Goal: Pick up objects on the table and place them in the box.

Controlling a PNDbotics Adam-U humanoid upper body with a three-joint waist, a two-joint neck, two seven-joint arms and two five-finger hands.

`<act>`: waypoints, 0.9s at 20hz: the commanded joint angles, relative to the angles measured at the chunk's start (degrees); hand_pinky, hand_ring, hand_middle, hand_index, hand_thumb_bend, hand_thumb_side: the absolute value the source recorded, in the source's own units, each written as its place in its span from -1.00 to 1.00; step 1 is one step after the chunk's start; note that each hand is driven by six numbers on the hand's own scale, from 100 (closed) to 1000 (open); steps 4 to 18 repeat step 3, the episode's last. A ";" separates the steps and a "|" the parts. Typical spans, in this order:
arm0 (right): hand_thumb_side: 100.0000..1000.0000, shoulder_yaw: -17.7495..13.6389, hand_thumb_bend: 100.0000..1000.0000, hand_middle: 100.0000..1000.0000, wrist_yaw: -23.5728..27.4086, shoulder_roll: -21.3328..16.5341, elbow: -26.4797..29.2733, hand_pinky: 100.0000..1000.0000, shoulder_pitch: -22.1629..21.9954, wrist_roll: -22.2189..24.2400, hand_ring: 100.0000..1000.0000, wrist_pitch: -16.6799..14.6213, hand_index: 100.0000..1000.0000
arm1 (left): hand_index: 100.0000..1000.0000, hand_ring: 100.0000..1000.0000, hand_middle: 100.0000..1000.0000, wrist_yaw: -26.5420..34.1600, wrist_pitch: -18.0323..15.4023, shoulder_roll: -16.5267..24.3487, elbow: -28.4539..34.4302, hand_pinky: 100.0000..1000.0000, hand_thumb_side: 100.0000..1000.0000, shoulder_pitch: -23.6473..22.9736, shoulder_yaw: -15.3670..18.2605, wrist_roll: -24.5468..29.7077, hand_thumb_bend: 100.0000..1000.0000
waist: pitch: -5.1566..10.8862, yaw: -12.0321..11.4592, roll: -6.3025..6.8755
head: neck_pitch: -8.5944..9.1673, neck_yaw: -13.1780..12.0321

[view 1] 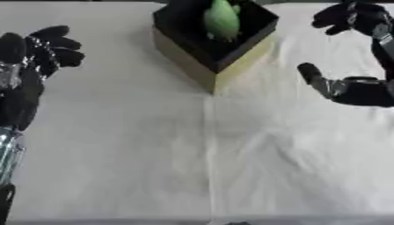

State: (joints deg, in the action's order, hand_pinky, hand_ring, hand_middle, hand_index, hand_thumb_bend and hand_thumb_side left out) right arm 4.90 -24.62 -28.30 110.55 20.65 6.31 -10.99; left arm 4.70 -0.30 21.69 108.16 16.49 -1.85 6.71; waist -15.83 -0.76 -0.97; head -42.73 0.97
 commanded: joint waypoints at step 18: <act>-0.50 -0.75 -0.52 0.42 0.39 0.32 -0.06 0.30 -0.32 -0.47 0.46 -0.24 0.47 | 0.69 0.35 0.28 -0.04 -0.04 0.29 0.81 0.46 1.00 0.17 0.71 -0.30 0.20 | 0.81 -0.04 0.27 | 0.56 -0.97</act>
